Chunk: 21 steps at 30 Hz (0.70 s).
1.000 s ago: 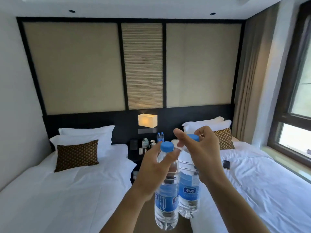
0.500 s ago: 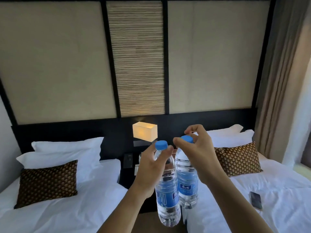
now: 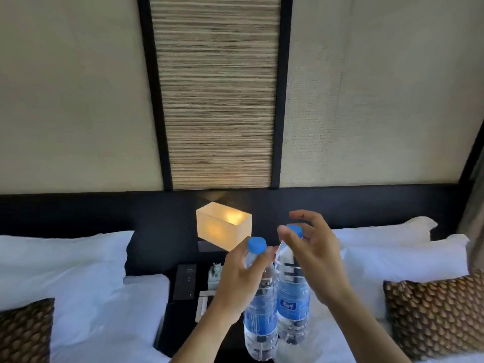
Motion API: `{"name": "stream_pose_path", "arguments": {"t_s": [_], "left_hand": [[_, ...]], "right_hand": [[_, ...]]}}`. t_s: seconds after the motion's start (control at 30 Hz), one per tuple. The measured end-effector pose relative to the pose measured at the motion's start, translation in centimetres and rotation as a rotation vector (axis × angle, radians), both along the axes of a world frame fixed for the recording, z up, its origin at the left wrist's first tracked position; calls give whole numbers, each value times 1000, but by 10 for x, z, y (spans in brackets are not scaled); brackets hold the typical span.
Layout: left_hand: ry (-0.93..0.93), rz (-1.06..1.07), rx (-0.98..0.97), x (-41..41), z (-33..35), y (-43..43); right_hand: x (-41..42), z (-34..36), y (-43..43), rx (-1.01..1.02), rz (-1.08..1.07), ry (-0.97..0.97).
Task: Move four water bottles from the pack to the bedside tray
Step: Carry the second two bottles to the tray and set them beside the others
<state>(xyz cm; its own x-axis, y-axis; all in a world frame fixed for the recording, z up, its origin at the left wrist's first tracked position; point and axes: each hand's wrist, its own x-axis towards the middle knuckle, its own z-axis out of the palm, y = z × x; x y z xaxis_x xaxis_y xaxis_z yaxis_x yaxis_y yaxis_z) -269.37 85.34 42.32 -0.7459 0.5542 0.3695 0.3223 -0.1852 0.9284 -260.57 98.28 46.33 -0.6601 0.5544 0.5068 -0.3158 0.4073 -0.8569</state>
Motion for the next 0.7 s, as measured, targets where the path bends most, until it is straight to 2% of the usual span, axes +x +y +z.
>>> {"name": "stream_pose_path", "arguments": {"t_s": [0.2,0.37,0.6,0.7], "left_hand": [[-28,-21,-97,-150,-49,109],[-30,8,-87,-249,-127,195],[100,51,-122,-352,-309,283],[77,39,-76,-389,-397,306]], "right_hand": [[-144,-54,115,-52,60,-66],[-251,-136,208,-18,135,-79],[-368,-314,294,-38,111,-45],[-413,-405,317,-5,74,-24]]}}
